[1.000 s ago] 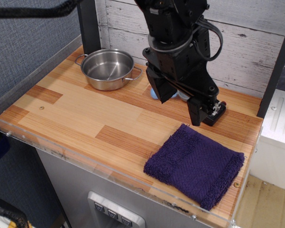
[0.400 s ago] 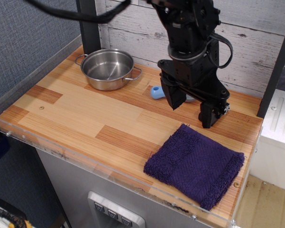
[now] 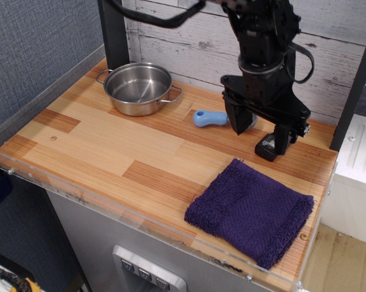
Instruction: Pick up the black object and place it on the purple cloth
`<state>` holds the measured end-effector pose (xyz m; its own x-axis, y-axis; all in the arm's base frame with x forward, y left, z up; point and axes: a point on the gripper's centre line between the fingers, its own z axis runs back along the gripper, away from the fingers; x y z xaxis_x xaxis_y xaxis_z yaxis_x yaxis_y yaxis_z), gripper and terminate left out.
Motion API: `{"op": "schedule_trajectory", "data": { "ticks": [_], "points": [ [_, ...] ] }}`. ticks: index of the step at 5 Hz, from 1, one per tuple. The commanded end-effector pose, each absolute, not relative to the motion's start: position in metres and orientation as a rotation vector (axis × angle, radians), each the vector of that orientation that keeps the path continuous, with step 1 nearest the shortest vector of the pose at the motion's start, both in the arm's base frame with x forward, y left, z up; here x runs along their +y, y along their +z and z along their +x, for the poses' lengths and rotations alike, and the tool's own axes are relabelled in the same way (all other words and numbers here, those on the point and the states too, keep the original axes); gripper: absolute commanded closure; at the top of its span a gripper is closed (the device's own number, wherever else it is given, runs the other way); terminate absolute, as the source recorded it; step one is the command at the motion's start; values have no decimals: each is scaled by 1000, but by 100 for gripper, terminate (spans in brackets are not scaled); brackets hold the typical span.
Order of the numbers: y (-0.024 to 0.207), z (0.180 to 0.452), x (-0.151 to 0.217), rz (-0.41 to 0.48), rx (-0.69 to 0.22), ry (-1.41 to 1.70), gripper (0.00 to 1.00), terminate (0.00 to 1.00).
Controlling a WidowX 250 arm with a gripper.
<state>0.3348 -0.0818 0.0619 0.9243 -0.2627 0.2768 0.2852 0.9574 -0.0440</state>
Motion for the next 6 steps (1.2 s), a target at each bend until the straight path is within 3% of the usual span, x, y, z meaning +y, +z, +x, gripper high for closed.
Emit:
{"op": "schedule_trajectory", "data": {
  "ticks": [1, 4, 5, 6],
  "points": [
    [51, 358, -93, -90, -300, -271, 0, 0],
    [30, 378, -97, -79, -266, -259, 0, 0],
    [28, 376, -94, -63, -275, -242, 100, 0],
    [30, 374, -95, -56, -276, -243, 100, 0]
  ]
}}
